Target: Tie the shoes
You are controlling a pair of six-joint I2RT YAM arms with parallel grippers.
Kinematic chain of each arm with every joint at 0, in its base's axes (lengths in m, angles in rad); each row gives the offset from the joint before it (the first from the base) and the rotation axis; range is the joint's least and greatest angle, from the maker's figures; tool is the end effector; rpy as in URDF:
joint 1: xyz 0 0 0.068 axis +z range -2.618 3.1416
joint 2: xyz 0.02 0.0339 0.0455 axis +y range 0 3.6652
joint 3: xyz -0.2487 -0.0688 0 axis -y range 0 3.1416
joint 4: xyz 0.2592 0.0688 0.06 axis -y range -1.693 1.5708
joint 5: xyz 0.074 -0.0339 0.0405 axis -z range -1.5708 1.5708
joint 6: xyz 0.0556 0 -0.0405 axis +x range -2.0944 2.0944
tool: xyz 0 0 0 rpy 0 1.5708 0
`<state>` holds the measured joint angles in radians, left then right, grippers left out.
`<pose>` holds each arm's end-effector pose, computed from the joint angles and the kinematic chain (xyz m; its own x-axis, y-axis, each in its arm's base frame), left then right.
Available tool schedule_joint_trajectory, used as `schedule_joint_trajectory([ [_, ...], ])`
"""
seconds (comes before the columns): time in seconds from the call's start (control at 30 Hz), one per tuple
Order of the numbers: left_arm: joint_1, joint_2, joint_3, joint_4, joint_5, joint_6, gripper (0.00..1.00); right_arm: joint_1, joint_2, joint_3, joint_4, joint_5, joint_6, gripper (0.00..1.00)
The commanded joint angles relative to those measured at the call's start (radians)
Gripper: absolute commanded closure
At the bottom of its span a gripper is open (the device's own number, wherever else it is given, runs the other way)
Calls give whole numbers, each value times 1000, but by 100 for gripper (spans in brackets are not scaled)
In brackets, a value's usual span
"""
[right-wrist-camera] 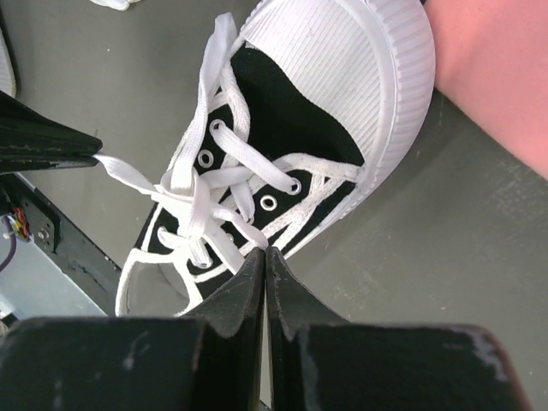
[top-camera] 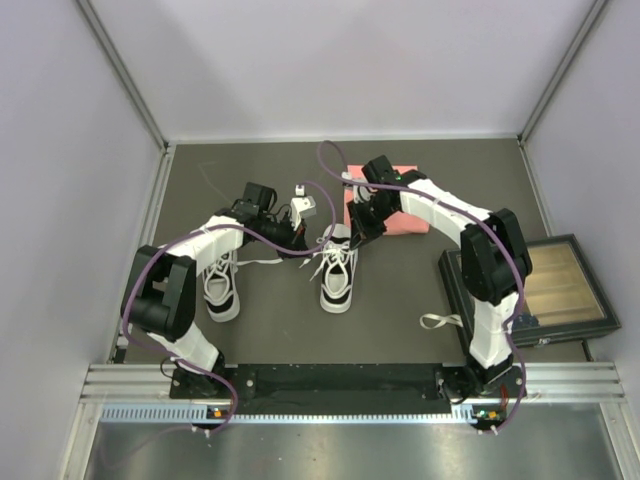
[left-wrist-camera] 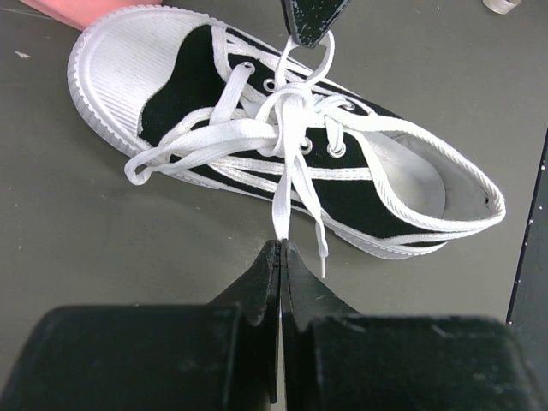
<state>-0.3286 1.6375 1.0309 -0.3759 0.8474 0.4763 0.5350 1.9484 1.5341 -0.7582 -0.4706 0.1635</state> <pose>0.3133 -0.1509 0.1710 -0.4213 0.4643 -0.7791 0.9007 0.3144 -0.2997 0.3494 0.2364 0.1814 -0.8809 -0.3535 -0.3146 -0.4686 0.7446 0.4755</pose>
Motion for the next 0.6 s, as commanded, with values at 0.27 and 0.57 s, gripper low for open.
schedule_joint_trajectory([
  [0.27,3,-56,-8,-58,-24,60,100,13,-82,9,-49,70,31,100],
  [0.57,3,-59,-22,-81,-54,90,100,39,-89,-32,-41,10,41,100],
])
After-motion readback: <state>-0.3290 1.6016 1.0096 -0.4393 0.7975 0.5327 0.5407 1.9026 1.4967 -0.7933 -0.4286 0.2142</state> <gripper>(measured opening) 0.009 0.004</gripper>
